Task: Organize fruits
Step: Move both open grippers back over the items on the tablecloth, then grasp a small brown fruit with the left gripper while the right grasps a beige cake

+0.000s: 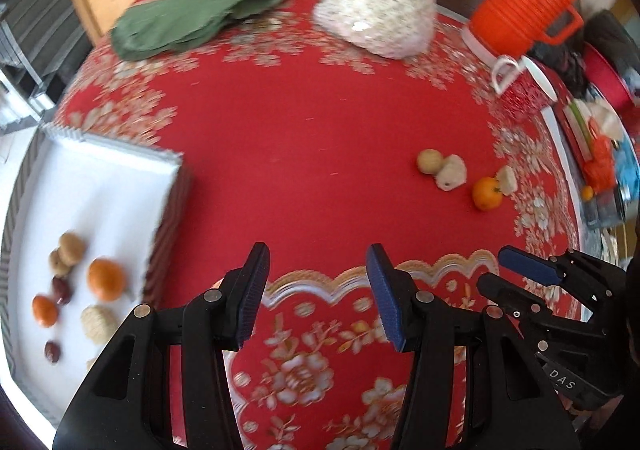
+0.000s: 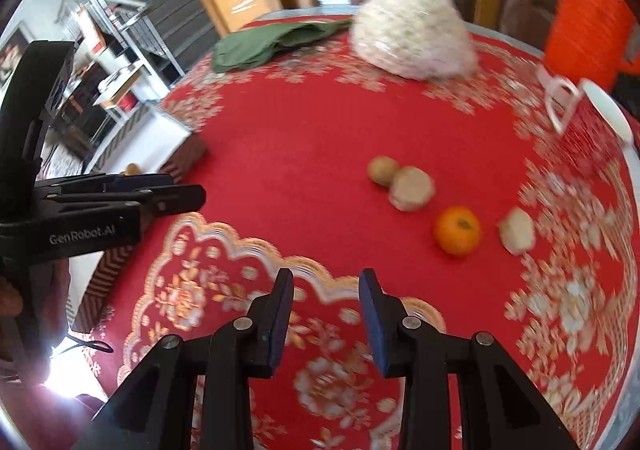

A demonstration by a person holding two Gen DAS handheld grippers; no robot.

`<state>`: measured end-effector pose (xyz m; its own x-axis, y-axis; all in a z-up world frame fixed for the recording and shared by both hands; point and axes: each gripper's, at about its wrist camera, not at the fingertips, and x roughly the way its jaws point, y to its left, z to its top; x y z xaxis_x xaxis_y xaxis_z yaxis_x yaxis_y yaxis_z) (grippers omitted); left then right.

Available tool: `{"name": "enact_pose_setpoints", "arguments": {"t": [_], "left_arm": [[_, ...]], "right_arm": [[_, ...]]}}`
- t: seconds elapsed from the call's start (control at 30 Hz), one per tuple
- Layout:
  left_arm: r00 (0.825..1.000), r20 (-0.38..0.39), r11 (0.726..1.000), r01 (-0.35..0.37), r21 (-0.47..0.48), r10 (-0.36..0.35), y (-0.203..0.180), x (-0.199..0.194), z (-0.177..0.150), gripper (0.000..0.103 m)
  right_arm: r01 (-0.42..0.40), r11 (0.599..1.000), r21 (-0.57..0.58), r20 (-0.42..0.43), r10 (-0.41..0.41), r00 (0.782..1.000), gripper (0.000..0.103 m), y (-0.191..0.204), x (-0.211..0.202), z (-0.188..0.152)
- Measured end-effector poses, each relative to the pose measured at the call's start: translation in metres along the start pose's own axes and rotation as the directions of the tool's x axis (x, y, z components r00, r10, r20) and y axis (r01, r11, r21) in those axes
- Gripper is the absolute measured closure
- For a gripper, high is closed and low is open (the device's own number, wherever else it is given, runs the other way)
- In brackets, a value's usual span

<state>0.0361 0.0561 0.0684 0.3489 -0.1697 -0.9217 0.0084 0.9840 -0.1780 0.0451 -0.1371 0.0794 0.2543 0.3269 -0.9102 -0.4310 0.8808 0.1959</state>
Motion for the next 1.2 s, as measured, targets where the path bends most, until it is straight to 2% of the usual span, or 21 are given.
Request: {"name": "enact_pose_setpoints", "arguments": {"t": [0.27, 0.37, 0.43, 0.63, 0.7, 0.77, 1.03, 1.07, 1.17, 1.2], "left_arm": [[0.998, -0.008, 0.993, 0.069, 0.095, -0.069, -0.035, 0.029, 0.029, 0.053], [0.992, -0.023, 0.977, 0.129, 0.171, -0.127, -0.049, 0.042, 0.043, 0.053], [0.990, -0.034, 0.963, 0.138, 0.233, -0.134, -0.057, 0.050, 0.050, 0.053], [0.986, -0.079, 0.877, 0.170, 0.450, -0.150, -0.076, 0.074, 0.061, 0.053], [0.981, -0.113, 0.849, 0.192, 0.492, -0.157, -0.079, 0.085, 0.062, 0.053], [0.981, -0.123, 0.833, 0.193, 0.518, -0.150, -0.081, 0.092, 0.063, 0.053], [0.978, -0.102, 0.761, 0.207, 0.615, -0.183, -0.095, 0.094, 0.065, 0.053], [0.978, -0.106, 0.753, 0.205, 0.625, -0.178, -0.096, 0.096, 0.065, 0.055], [0.981, -0.094, 0.738, 0.192, 0.647, -0.172, -0.098, 0.096, 0.064, 0.076], [0.980, -0.094, 0.735, 0.193, 0.649, -0.174, -0.098, 0.096, 0.064, 0.080]], "right_arm": [[0.022, 0.996, 0.087, -0.015, -0.020, 1.000, 0.070, -0.035, 0.001, -0.014], [0.023, 0.995, 0.101, -0.020, -0.022, 1.000, 0.070, -0.042, 0.001, -0.017], [0.022, 0.994, 0.107, -0.022, -0.019, 1.000, 0.070, -0.045, 0.002, -0.020], [0.020, 0.992, 0.125, -0.033, -0.016, 0.999, 0.070, -0.054, 0.005, -0.022], [0.020, 0.991, 0.129, -0.034, -0.016, 0.999, 0.070, -0.056, 0.007, -0.022], [0.019, 0.991, 0.136, -0.036, -0.014, 0.999, 0.070, -0.058, 0.009, -0.020], [0.023, 0.989, 0.149, -0.053, -0.015, 0.998, 0.070, -0.067, 0.017, -0.017], [0.023, 0.988, 0.151, -0.055, -0.014, 0.998, 0.070, -0.068, 0.017, -0.016], [0.020, 0.989, 0.150, -0.058, -0.012, 0.998, 0.070, -0.070, 0.019, -0.014], [0.021, 0.989, 0.147, -0.059, -0.012, 0.998, 0.070, -0.070, 0.020, -0.013]]}}
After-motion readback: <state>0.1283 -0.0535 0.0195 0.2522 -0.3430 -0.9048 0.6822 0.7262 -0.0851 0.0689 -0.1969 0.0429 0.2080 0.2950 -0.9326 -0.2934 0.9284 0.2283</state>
